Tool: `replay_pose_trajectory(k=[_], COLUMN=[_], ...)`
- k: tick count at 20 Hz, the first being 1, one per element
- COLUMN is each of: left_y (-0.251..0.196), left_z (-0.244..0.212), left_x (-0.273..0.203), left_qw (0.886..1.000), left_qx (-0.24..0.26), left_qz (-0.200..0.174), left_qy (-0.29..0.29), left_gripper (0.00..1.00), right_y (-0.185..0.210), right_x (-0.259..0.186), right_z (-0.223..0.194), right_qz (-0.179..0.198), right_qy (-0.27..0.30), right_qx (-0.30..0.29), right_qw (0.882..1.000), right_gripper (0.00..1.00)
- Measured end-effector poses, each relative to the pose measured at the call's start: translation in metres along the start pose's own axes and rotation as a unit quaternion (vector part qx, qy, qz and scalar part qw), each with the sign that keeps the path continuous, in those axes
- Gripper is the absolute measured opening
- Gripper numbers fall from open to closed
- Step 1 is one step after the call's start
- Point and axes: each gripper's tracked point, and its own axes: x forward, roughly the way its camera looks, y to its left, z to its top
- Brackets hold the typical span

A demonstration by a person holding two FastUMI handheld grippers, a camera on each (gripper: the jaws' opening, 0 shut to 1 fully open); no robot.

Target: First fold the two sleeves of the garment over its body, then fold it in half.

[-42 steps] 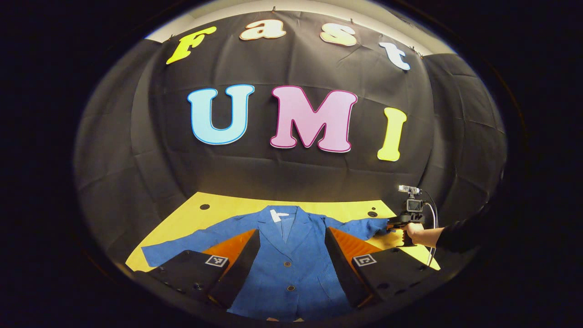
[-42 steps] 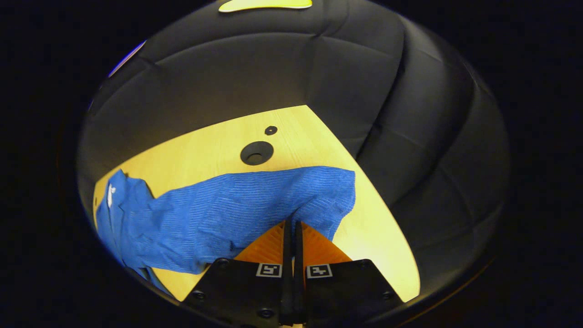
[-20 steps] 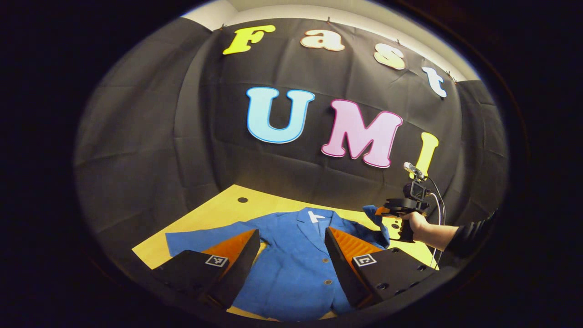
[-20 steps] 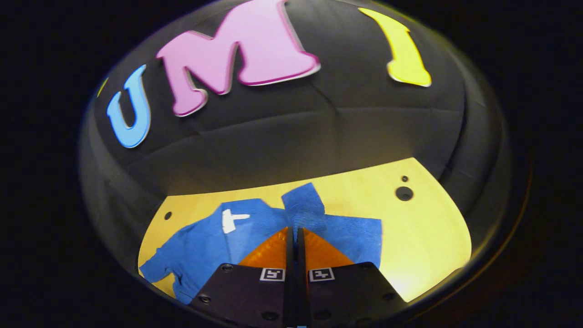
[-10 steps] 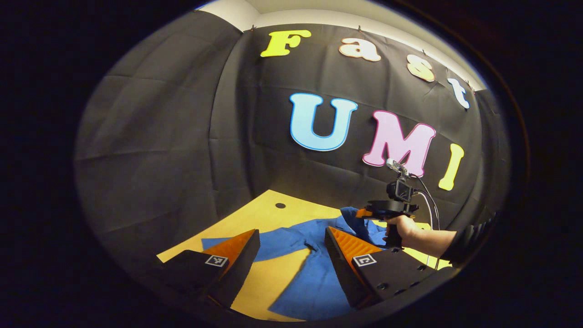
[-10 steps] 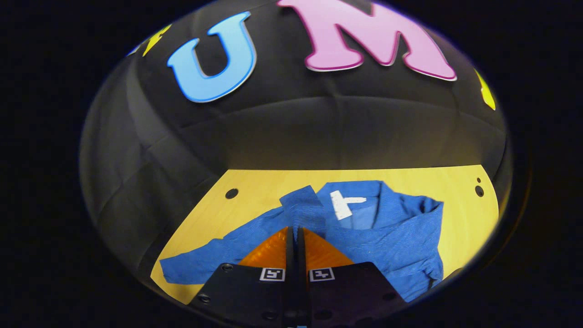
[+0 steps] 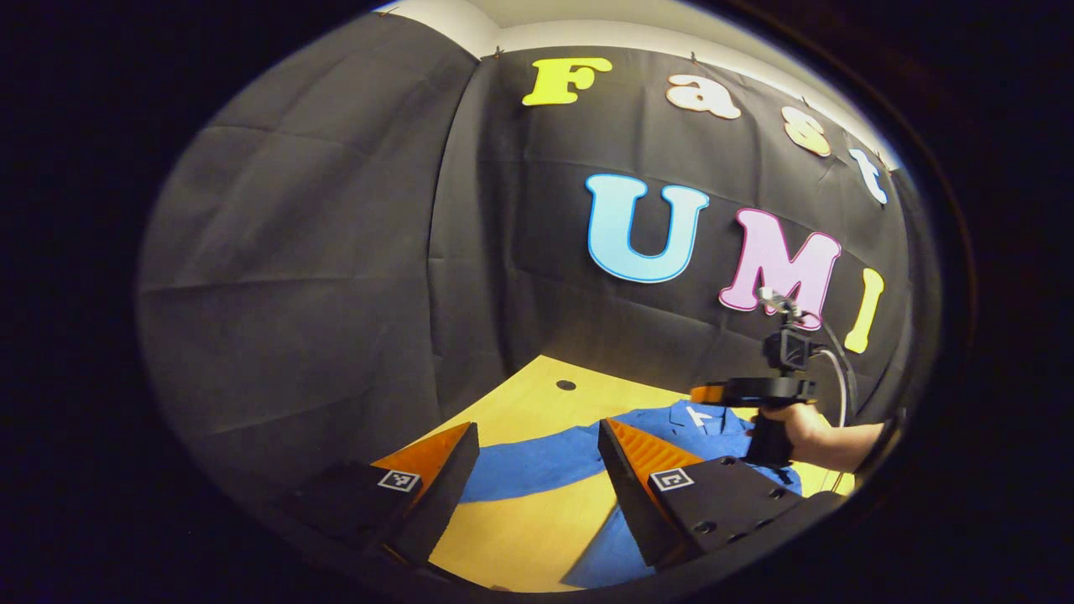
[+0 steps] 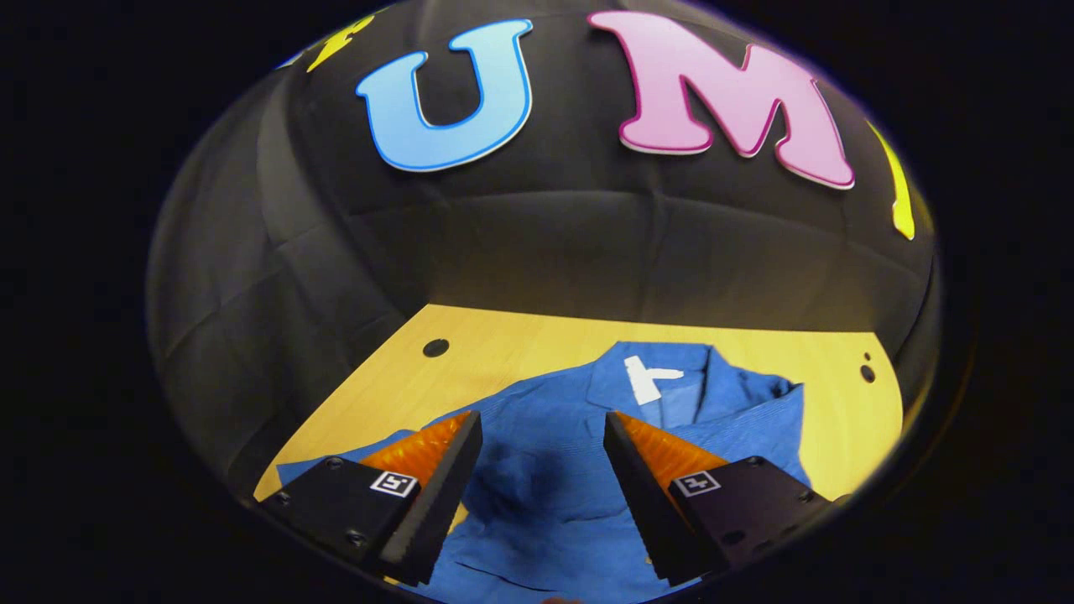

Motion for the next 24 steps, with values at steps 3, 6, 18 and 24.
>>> replay_pose_trajectory(k=[3,6,18,24], left_y=[0.022,0.049,0.126,0.136], left_z=[-0.017,-0.046,-0.175,-0.201], left_x=[0.025,0.056,0.143,0.140], left_qw=[1.000,0.997,0.950,0.921], left_qx=[-0.012,-0.029,-0.061,0.015], left_qz=[0.016,0.049,0.150,0.191], left_qy=[0.016,0.050,0.268,0.340], left_gripper=[0.80,0.82,0.85,0.82], right_y=[-0.029,-0.057,-0.115,-0.139], right_x=[-0.043,-0.094,-0.312,-0.356], right_z=[0.016,0.015,-0.003,0.002], right_qz=[-0.018,-0.030,-0.088,-0.131], right_qy=[-0.033,-0.038,-0.089,-0.117], right_qx=[0.003,0.015,0.051,0.063], right_qw=[0.999,0.999,0.991,0.983], right_gripper=[0.97,0.97,0.97,0.97])
